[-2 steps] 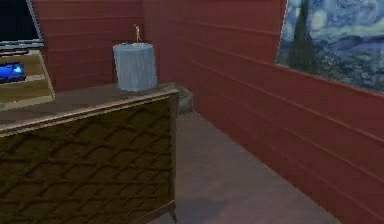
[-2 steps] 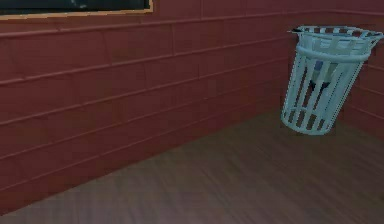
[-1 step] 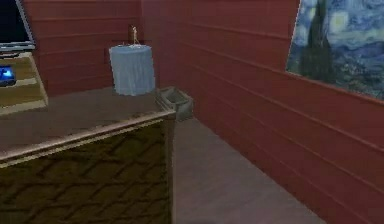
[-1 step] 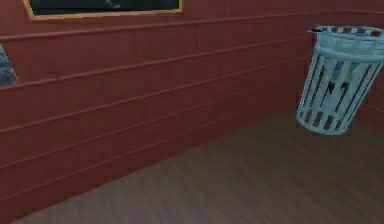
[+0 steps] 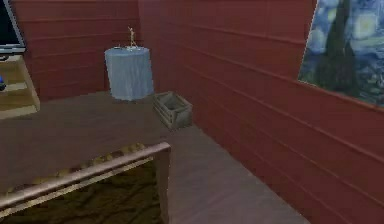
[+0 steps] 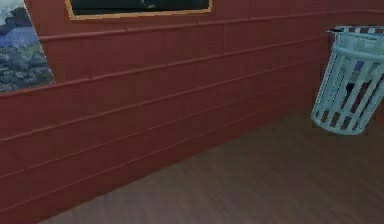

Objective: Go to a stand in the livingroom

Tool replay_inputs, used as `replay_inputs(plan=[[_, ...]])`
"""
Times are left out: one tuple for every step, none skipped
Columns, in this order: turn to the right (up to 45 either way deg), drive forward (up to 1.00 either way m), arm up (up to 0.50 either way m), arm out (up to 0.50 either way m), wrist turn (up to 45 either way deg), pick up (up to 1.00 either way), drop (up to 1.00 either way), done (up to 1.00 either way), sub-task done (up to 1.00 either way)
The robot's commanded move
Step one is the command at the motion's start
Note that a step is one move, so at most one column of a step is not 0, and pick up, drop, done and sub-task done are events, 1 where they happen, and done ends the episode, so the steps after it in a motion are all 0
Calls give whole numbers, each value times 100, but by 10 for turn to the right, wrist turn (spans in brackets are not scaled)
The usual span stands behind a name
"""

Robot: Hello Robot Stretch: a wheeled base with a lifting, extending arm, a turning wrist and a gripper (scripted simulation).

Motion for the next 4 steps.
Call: replay_inputs(plan=[[450, 0, 0, 0, 0, 0, 0, 0, 0], [90, 0, 0, 0, 0, 0, 0, 0, 0], [0, 30, 0, 0, 0, 0, 0, 0, 0], [-360, 0, 0, 0, 0, 0, 0, 0, 0]])
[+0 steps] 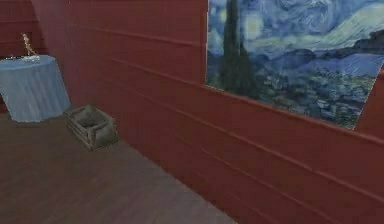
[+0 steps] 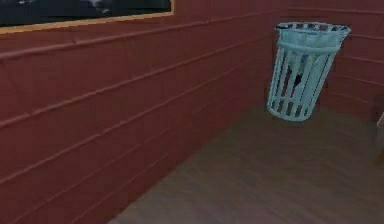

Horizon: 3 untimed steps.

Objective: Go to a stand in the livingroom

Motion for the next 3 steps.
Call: replay_inputs(plan=[[0, 60, 0, 0, 0, 0, 0, 0, 0], [-450, 0, 0, 0, 0, 0, 0, 0, 0], [-30, 0, 0, 0, 0, 0, 0, 0, 0]])
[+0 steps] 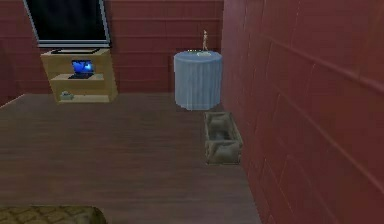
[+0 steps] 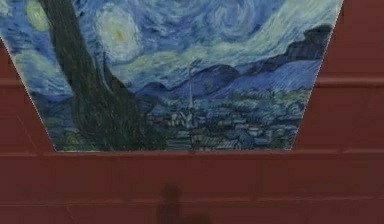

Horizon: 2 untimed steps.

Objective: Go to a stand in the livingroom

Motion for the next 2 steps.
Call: replay_inputs(plan=[[0, 100, 0, 0, 0, 0, 0, 0, 0], [-90, 0, 0, 0, 0, 0, 0, 0, 0]])
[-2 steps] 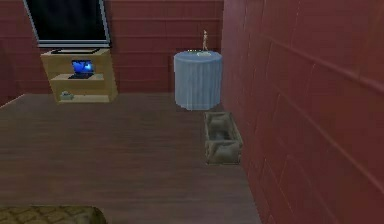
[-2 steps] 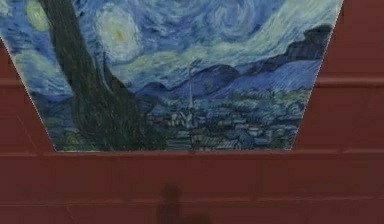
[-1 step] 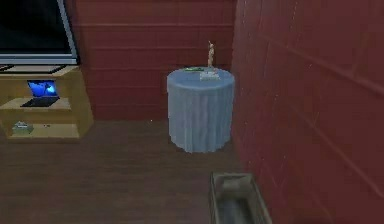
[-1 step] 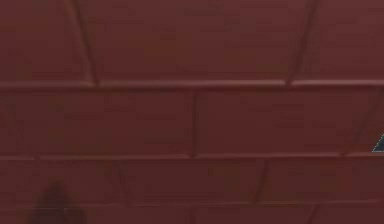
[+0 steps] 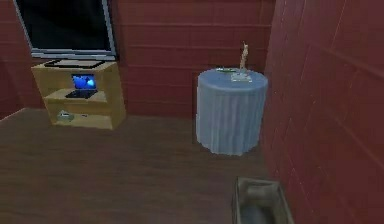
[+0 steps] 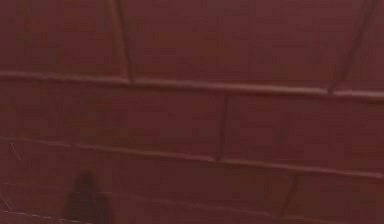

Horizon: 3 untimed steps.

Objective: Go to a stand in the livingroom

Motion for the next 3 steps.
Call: replay_inputs(plan=[[0, 5, 0, 0, 0, 0, 0, 0, 0], [-120, 0, 0, 0, 0, 0, 0, 0, 0], [-30, 0, 0, 0, 0, 0, 0, 0, 0]])
